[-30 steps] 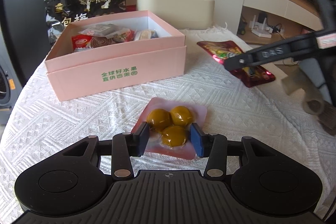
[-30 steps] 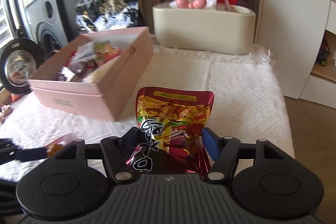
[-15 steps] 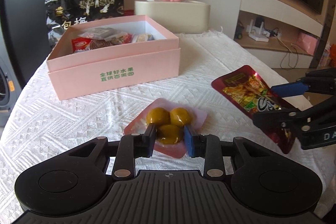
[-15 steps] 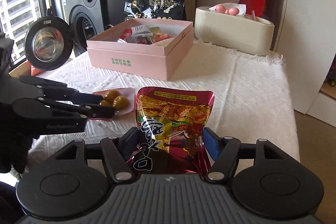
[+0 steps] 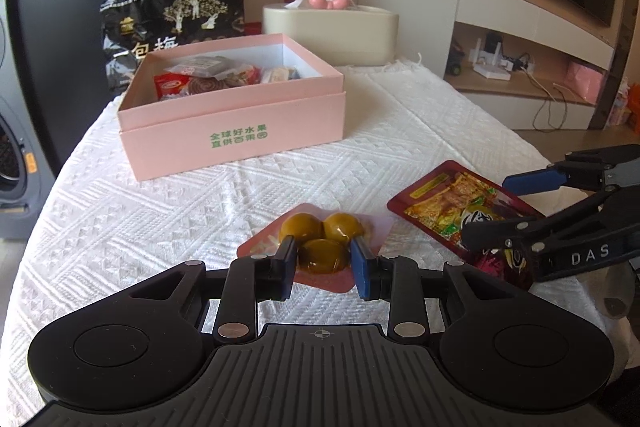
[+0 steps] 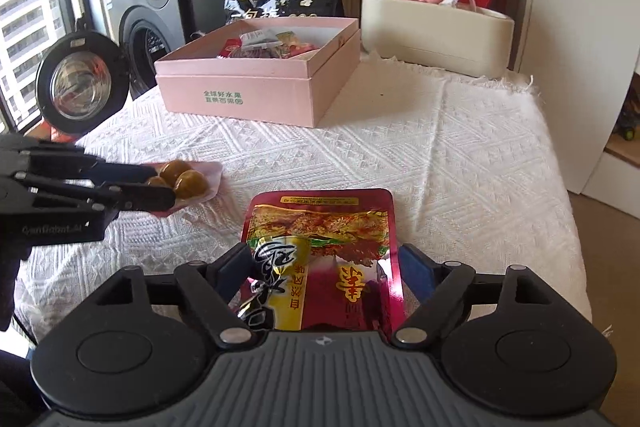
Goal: Organize snacks
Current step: 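Hold the candy tray with left while right grasps and lifts the red snack bag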
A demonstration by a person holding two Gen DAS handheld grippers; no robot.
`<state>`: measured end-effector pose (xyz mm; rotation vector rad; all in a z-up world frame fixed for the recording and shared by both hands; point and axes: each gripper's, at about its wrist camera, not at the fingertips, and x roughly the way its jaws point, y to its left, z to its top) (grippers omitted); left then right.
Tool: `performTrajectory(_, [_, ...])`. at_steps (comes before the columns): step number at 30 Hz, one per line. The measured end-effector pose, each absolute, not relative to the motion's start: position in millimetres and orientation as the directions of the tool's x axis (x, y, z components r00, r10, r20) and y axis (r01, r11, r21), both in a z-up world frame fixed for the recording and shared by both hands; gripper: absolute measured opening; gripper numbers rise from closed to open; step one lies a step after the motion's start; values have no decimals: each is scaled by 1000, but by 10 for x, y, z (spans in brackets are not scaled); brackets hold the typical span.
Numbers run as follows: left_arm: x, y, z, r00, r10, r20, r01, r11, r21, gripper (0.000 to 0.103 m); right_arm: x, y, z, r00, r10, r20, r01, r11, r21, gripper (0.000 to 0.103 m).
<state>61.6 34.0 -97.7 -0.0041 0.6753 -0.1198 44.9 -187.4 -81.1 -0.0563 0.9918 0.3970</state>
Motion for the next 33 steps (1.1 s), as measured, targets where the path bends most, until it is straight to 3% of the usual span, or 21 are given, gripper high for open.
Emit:
performTrajectory(11, [608, 340, -1067, 761, -116, -639, 105, 993, -54, 34, 368, -1535, -893, 524, 213, -825, -405, 914, -22, 87])
performTrajectory(14, [596, 339, -1076, 762, -116, -637, 105, 993, -56, 34, 341, -1517, -895, 553, 182, -813, -394, 917, -63, 93])
performTrajectory(33, [596, 343, -1087, 757, -120, -643, 99, 993, -68, 35, 457, -1781, -963, 485, 244, -840, -318, 944, 90, 98])
